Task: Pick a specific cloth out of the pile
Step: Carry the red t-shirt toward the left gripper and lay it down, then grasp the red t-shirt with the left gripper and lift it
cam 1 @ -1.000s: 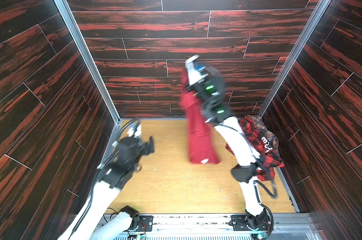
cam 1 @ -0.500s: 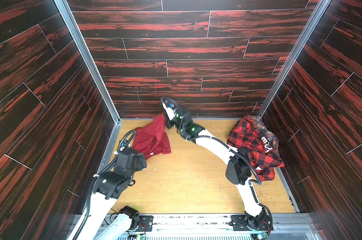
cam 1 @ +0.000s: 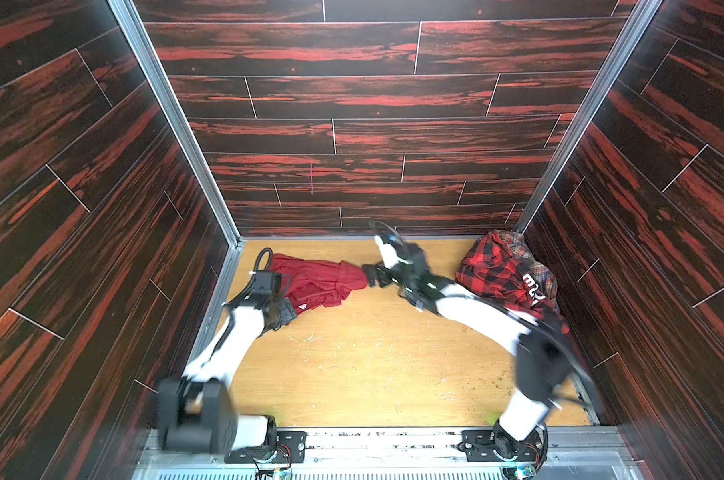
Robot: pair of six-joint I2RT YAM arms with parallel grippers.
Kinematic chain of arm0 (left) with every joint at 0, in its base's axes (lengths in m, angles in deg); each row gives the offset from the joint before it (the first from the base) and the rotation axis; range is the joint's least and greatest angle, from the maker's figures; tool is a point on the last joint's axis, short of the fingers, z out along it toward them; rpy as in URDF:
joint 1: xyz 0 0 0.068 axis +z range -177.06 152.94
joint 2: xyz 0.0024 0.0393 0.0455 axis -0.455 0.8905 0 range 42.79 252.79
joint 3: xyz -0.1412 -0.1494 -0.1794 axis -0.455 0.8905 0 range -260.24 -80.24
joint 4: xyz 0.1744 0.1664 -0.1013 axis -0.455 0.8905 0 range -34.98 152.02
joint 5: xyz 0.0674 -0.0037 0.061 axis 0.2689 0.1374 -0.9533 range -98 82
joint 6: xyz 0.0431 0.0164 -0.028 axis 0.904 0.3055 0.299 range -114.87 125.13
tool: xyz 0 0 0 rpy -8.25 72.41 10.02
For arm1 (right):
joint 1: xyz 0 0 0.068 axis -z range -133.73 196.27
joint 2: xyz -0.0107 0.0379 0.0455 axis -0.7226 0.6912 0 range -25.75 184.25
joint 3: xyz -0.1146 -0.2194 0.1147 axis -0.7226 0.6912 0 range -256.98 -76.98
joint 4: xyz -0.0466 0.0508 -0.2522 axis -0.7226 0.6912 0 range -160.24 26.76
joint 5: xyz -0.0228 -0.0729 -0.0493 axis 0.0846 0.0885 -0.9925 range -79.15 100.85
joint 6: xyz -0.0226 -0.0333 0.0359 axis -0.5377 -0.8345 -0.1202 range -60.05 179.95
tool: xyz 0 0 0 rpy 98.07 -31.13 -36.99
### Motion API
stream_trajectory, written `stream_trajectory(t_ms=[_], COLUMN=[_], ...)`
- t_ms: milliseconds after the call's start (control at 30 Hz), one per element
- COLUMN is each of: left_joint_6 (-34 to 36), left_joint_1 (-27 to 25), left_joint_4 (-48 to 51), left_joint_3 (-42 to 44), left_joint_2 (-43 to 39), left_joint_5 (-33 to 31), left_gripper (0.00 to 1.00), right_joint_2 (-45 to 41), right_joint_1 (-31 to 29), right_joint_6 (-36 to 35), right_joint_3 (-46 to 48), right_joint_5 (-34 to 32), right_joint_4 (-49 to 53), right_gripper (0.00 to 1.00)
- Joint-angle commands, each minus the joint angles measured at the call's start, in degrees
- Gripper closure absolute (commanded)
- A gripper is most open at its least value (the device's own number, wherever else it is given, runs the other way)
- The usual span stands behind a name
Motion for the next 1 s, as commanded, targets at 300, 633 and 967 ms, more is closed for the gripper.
stream_trajectory(t_ms=[300,633,967], left_joint_6=[-3.7,-5.2,4.8], left_joint_1=[1.0,1.0,1.0], left_joint_4=[-8.0,-8.0,1.1], left_joint_3=[-10.2,-10.4,-23.3], left_joint_2=[18.6,22.1,11.3], left_joint_5=[-0.9,0.4,2.7], left_gripper=[0.28,0.43,1.00], right_joint_2=[-17.9,-17.8,-18.6], right_joint_1=[-3.2,-3.2,-3.3], right_joint_6=[8.9,8.3,8.2], right_joint_3=[22.4,22.2,23.1], right_joint_5=[6.3,7.5,5.7], right_joint_4=[-5.4,-6.0,-4.4], right_gripper=[0.01,0.01,0.01])
